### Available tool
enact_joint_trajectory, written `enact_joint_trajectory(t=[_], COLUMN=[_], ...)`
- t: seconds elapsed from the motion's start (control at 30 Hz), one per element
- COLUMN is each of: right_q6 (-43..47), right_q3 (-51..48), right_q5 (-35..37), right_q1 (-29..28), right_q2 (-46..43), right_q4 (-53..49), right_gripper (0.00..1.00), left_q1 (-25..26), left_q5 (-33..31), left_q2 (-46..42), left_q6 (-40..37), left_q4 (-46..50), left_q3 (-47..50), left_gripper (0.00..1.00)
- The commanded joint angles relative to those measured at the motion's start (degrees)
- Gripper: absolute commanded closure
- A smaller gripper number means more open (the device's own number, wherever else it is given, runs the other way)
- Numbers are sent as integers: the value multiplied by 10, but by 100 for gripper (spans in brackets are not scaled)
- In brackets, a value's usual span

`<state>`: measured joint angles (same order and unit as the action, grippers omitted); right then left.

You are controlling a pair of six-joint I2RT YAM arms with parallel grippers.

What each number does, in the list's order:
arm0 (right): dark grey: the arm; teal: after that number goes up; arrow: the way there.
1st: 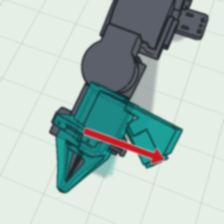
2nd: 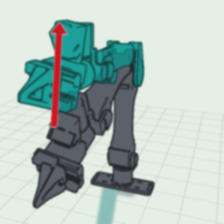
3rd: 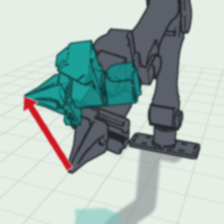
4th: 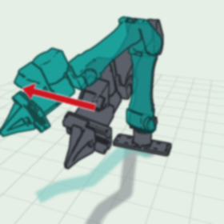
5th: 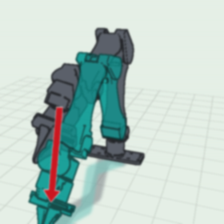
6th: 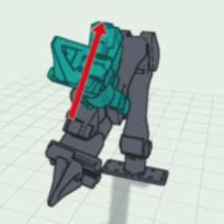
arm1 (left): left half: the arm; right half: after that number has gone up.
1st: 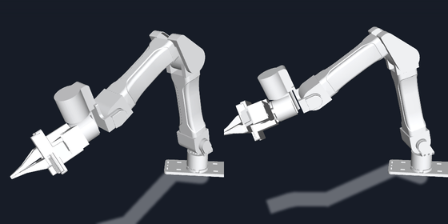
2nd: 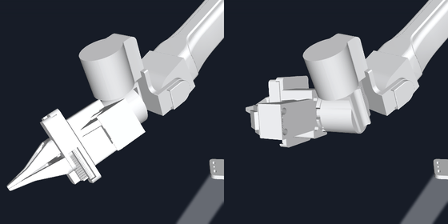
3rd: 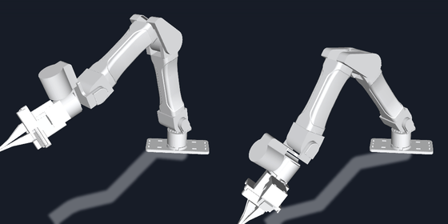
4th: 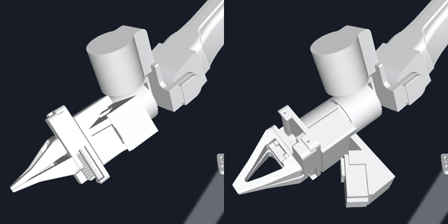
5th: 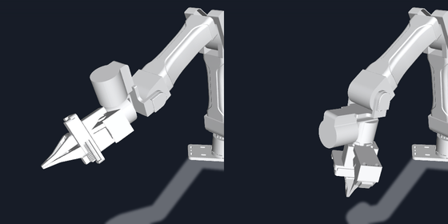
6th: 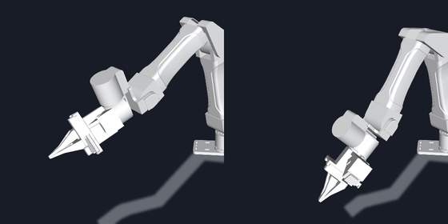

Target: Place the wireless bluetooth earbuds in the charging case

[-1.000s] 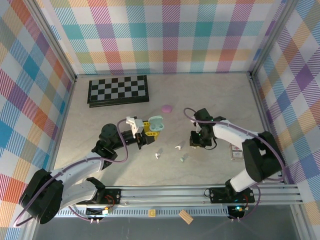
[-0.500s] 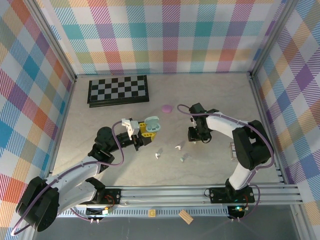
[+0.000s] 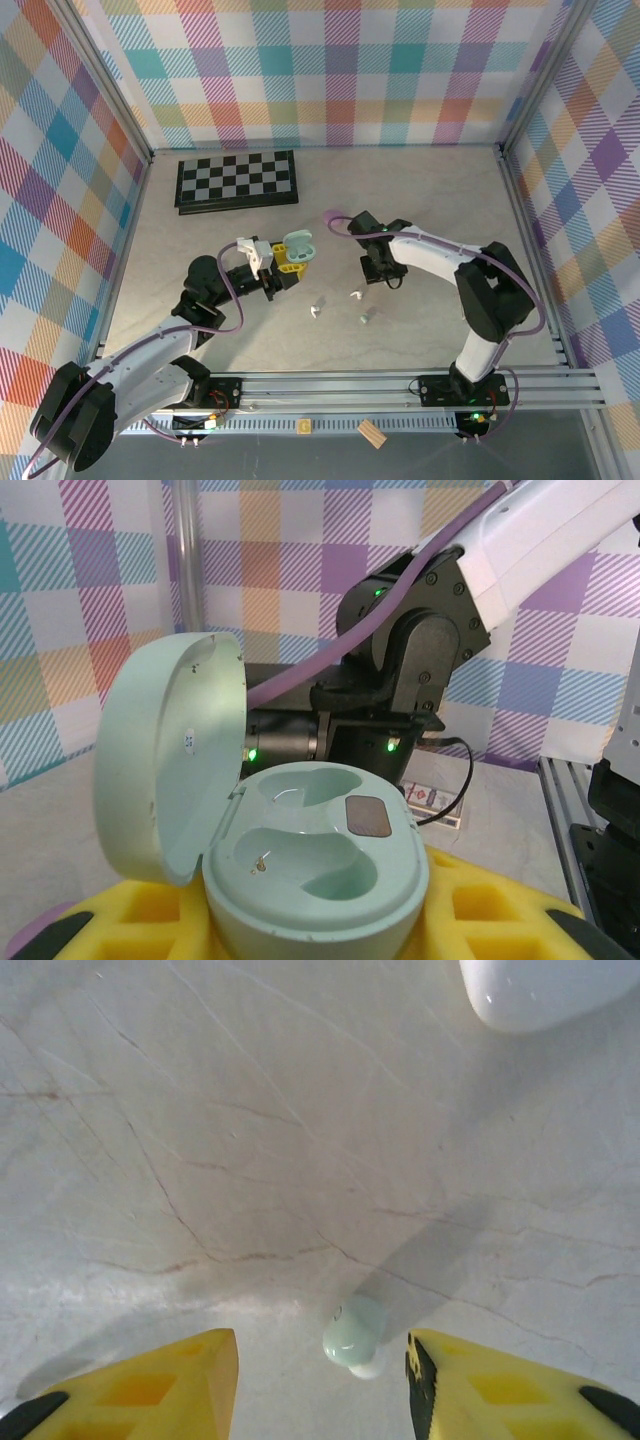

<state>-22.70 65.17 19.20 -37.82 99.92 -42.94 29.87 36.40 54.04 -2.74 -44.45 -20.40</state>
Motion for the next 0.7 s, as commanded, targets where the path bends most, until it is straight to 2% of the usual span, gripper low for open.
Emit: enact_joint_trajectory(t=[0.0, 0.17, 0.67], right_q6=[-9, -1, 7], right_q3=[26, 44, 49], right_q5=[65, 109, 109], right_q1=[-18, -31, -37], right_q2=[33, 54, 88], right_q4=[-42, -68, -79], right_gripper=[54, 57, 64], left_q1=[-6, -6, -6], left_q5=[8, 8, 8], left_q2=[-11, -11, -12], left_q6=[2, 1, -2], left_q4=[-4, -4, 2], left_q3=[-2, -1, -3], left_gripper=[67, 67, 67])
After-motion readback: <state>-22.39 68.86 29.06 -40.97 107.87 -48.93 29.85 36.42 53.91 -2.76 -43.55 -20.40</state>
